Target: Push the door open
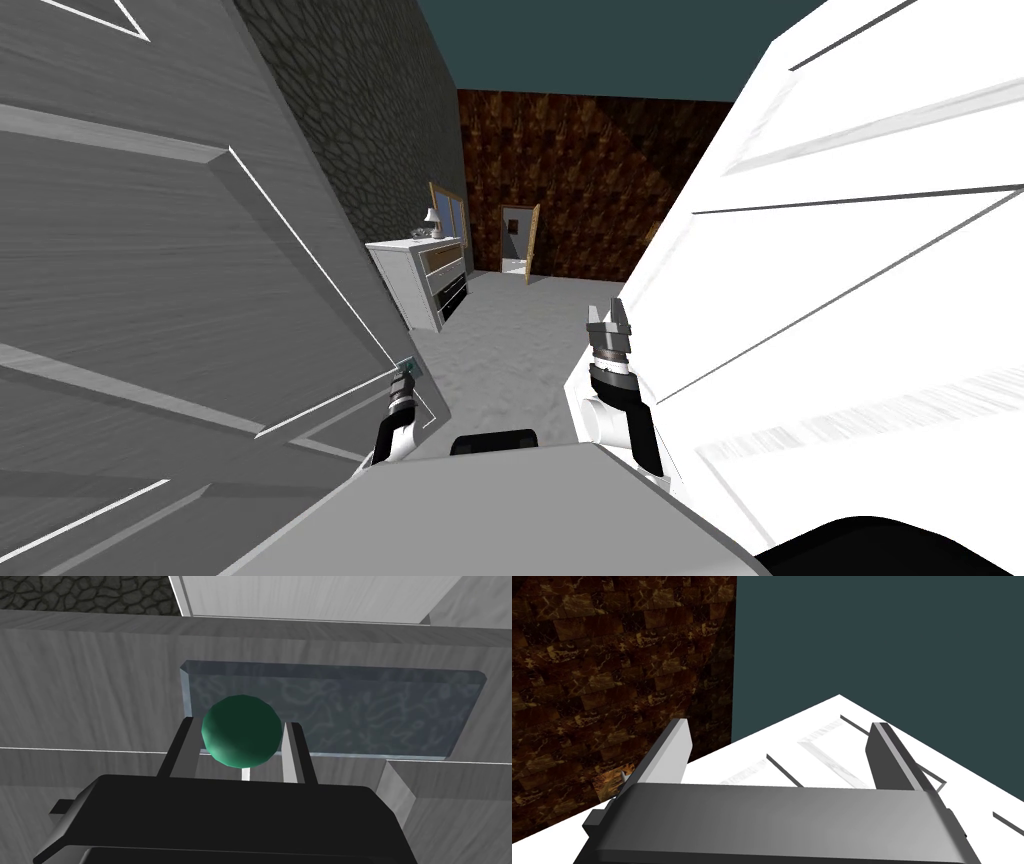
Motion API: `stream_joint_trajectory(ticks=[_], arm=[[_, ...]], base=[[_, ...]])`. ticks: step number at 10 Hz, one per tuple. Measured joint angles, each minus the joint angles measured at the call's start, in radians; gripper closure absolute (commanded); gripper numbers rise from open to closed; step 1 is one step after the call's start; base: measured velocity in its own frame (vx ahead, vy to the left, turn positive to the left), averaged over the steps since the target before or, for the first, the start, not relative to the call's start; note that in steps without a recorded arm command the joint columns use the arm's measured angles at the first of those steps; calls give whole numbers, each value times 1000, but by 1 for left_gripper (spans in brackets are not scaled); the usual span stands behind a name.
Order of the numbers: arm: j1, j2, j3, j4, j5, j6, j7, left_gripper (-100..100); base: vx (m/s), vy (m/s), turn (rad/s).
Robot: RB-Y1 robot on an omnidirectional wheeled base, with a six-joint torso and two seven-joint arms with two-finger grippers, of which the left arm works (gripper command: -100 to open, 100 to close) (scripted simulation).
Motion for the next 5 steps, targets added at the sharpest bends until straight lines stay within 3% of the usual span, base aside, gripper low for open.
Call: stream_joint_trajectory(ticks=[1,2,3,4,5], arm=[[10,-3,11,-14,10,6,-9,100],[29,-12,21,-53,20,29,-22,100],[14,-7,28,-32,25,26,-27,100],[34,-21,43,-61,39,32,-42,100],[19,-11,56,-28,52,21,-47,100]], base=[[115,-13,-18],[73,10,22],[138,8,-67],[154,21,-37],[158,24,-49]])
